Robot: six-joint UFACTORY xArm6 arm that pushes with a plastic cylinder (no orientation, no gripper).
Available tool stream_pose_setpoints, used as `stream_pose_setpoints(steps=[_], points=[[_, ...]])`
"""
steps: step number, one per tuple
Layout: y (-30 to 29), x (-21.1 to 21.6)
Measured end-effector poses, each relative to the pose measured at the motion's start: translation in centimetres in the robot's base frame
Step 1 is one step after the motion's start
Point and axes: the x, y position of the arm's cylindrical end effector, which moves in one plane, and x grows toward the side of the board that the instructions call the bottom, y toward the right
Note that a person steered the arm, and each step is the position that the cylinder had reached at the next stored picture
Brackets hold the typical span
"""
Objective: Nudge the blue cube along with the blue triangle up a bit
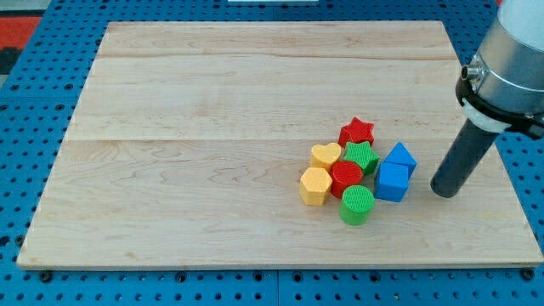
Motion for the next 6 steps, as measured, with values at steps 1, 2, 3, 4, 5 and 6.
stream_pose_setpoints(steps=[1,2,3,4,5,6], points=[[0.0,0.0],[0.0,-0.1],[0.2,0.1],[1.2,3.0],[-1.1,3.5],[-5.9,3.4]])
